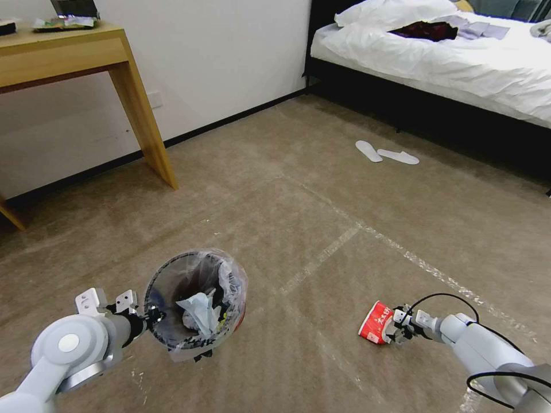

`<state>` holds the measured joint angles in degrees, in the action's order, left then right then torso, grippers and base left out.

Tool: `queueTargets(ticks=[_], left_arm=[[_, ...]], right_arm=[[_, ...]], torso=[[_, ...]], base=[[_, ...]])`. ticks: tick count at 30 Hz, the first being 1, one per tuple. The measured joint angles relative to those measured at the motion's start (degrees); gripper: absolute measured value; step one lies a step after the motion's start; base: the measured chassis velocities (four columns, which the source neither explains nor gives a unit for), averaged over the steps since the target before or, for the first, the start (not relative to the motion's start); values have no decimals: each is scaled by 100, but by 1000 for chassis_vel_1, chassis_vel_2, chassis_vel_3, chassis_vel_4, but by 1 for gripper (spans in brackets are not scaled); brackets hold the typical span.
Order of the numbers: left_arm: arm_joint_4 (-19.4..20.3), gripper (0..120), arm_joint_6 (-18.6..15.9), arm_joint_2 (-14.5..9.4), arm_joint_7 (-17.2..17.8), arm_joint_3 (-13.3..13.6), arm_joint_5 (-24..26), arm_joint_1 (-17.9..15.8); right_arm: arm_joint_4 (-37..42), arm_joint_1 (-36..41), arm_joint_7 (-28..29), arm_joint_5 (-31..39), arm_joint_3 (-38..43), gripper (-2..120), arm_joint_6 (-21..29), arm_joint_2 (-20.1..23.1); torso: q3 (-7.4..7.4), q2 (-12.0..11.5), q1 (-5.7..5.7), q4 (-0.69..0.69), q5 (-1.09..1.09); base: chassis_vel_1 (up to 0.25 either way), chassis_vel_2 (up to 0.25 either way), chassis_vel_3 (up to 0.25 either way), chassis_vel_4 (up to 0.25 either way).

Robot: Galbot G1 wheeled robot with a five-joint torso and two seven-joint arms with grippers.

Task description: Pick up the trash bin and place the garbage on the floor into it.

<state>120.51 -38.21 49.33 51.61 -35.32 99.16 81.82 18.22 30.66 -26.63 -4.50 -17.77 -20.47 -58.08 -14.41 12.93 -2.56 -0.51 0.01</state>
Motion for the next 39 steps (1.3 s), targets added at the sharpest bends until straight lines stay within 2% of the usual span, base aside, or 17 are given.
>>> queueTargets(ticks=[2, 3, 4, 6, 8, 9, 10, 12, 14, 16, 17, 18, 24, 26, 27, 29, 39], left_arm=[[3, 0, 0, -1, -1, 0, 0, 0], [14, 0, 0, -7, -4, -3, 0, 0], [14, 0, 0, -7, -4, -3, 0, 0], [17, 0, 0, -8, -11, -11, -3, 9], [17, 0, 1, -8, -17, -12, -6, 13], [17, 0, 1, -8, -29, -13, -20, 18], [17, 0, 1, -8, -29, -13, -20, 18], [14, 0, 4, -12, -44, -13, -33, 18], [13, 0, 5, -15, -48, -13, -35, 17], [2, 0, 9, -36, -60, -13, -38, 10], [2, 0, 9, -36, -60, -13, -38, 10], [-6, 0, 11, -51, -62, -13, -38, -1], [-14, 0, 23, -66, -68, -1, -38, -34], [-22, 0, 25, -74, -74, 5, -38, -44], [-22, 0, 25, -74, -74, 5, -38, -44], [-26, 0, 25, -84, -83, 6, -36, -45], [-47, 0, 29, -83, -84, 9, -42, -54]], right_arm=[[-6, 2, 16, 0, 0, 100, 2, -9], [-23, 6, 67, 11, 2, 94, 13, -43], [-23, 6, 67, 11, 2, 94, 13, -43], [-18, 23, 147, 33, 2, 83, 20, -89], [-16, 26, 164, 40, 0, 82, 21, -100], [-15, 29, 199, 70, -2, 73, 20, -125], [-15, 29, 199, 70, -2, 73, 20, -125], [0, 30, 209, 107, -1, 60, 13, -144], [8, 30, 211, 116, -1, 59, 11, -142], [53, 39, 242, 147, 13, 47, 2, -129], [53, 39, 242, 147, 13, 47, 2, -129], [85, 51, 271, 162, 29, 39, 2, -112], [168, 95, 294, 202, 67, 24, -6, -60], [207, 123, 299, 223, 110, 12, -15, -39], [207, 123, 299, 223, 110, 12, -15, -39], [221, 133, 299, 293, 176, 0, -18, -36], [555, 115, 285, 701, 554, 0, -62, 87]], torso=[[0, 0, 0, 0, 0], [0, 0, 0, 0, 0], [0, 0, 0, 0, 0], [0, 0, 0, -1, 0], [0, 0, 0, -1, -1], [0, 0, 0, -1, -2], [0, 0, 0, -1, -2], [0, 0, 0, -1, -1], [0, 0, 0, -1, -1], [0, 0, 0, 1, 1], [0, 0, 0, 1, 1], [0, 0, 0, 1, 2], [0, 0, 0, 1, 2], [0, 0, 0, -1, 1], [0, 0, 0, -1, 1], [0, 0, 0, 0, 2], [0, 0, -1, 1, 1]], base=[[0, 0, 0, 0], [0, 0, 0, 0], [0, 0, 0, 0], [0, 0, 0, 0], [0, 0, 0, 0], [0, 0, 0, 0], [0, 0, 0, 0], [0, 0, 0, 0], [0, 0, 0, 0], [0, 0, 0, 0], [0, 0, 0, 0], [0, 0, 0, 0], [0, 0, 0, 0], [0, 0, 0, 0], [0, 0, 0, 0], [0, 0, 0, 0], [0, 0, 0, 0]])
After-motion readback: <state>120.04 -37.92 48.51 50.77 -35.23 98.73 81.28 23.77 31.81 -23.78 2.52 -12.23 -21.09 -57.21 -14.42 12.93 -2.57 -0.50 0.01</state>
